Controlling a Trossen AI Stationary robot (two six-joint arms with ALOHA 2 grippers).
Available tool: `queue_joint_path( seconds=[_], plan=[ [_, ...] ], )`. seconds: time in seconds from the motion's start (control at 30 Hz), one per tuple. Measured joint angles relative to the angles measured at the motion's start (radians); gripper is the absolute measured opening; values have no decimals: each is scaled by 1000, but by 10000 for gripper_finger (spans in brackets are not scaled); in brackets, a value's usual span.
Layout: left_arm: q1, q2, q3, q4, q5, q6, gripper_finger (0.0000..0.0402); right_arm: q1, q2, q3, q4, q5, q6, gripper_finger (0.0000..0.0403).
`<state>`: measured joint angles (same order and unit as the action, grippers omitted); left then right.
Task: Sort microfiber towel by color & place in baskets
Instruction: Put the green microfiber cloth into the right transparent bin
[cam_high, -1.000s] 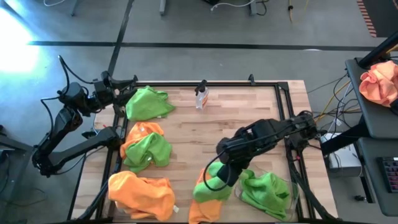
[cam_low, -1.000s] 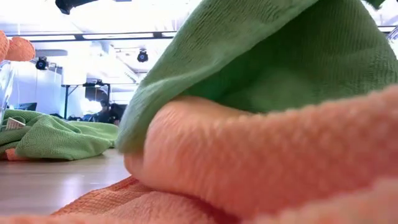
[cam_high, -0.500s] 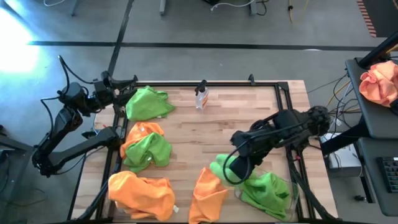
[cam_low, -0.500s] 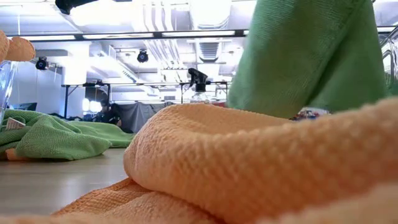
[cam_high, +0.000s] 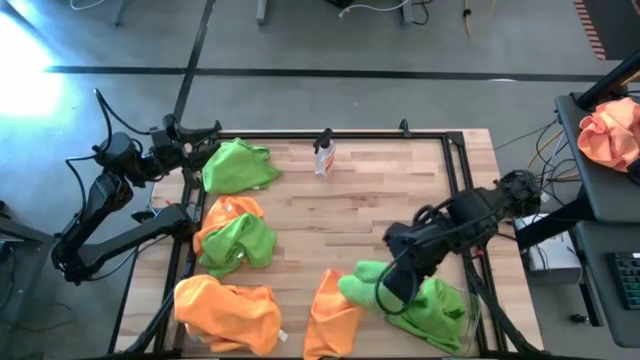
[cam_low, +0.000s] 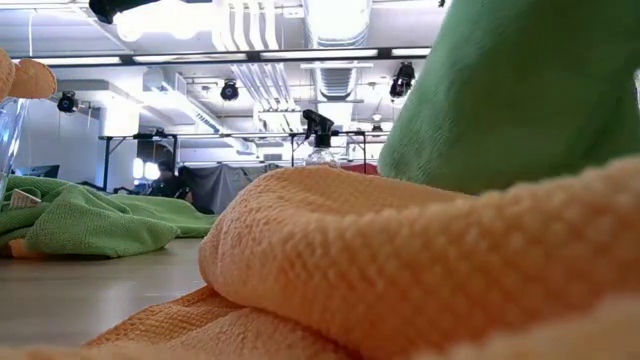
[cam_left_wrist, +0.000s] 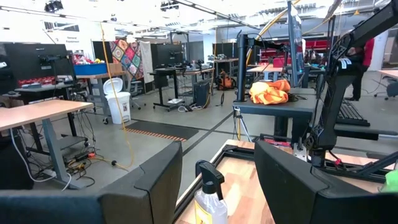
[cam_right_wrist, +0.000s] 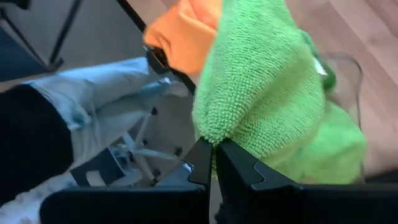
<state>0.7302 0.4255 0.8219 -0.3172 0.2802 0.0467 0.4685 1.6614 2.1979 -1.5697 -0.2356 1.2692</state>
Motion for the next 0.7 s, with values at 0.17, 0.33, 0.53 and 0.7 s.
queue_joint_path(
  seconds=[0.17,0.33,0.53,0.7],
  plan=[
    [0,0,0,0,0,0,185,47,-117,-181,-1,0,128,13],
    [0,0,0,0,0,0,185,105,-241,-370,-2,5,272,13],
    [0,0,0,-1,0,0,185,136,-322,-537,0,80,287,13],
    [0,0,0,-1,0,-1,185,148,-375,-667,-1,73,281,13]
  ],
)
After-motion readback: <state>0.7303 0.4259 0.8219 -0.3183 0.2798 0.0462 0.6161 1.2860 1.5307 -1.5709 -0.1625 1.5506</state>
